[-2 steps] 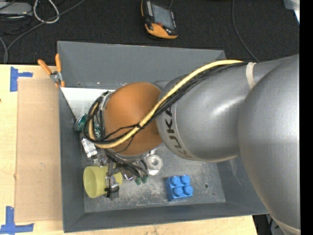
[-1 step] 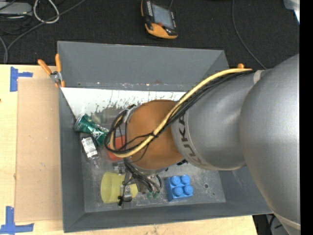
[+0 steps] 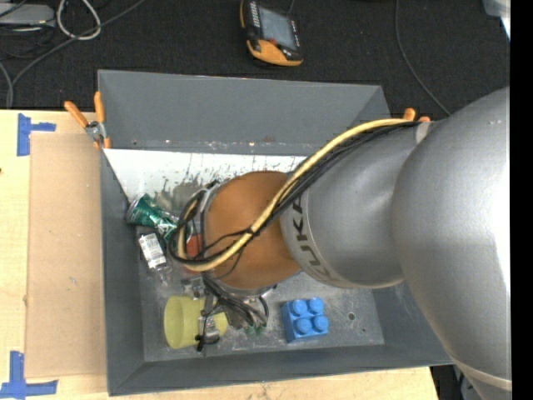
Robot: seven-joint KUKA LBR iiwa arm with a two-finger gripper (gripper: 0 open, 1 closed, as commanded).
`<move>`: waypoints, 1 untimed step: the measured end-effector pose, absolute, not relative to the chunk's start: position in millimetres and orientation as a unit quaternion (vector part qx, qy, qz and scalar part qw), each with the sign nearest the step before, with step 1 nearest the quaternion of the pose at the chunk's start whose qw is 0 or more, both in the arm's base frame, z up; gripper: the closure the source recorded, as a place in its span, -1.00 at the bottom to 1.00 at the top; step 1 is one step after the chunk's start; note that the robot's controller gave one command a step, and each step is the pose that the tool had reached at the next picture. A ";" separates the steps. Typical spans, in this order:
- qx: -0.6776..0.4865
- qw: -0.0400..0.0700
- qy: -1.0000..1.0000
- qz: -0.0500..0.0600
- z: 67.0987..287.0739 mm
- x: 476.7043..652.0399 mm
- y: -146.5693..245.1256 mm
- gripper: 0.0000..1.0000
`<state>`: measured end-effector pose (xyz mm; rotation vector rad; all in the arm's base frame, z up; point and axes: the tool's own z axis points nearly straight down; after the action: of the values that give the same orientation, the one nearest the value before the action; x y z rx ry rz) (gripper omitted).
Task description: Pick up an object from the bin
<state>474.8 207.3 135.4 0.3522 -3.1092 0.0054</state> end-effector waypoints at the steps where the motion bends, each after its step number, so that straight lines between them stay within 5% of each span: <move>1: 0.154 0.007 -0.988 0.002 193.6 469.4 191.2 1.00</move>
Offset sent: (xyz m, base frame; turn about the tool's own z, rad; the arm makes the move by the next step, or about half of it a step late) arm 0.0000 0.0000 0.0000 0.0000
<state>469.4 191.2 193.6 0.4806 -3.0903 0.0052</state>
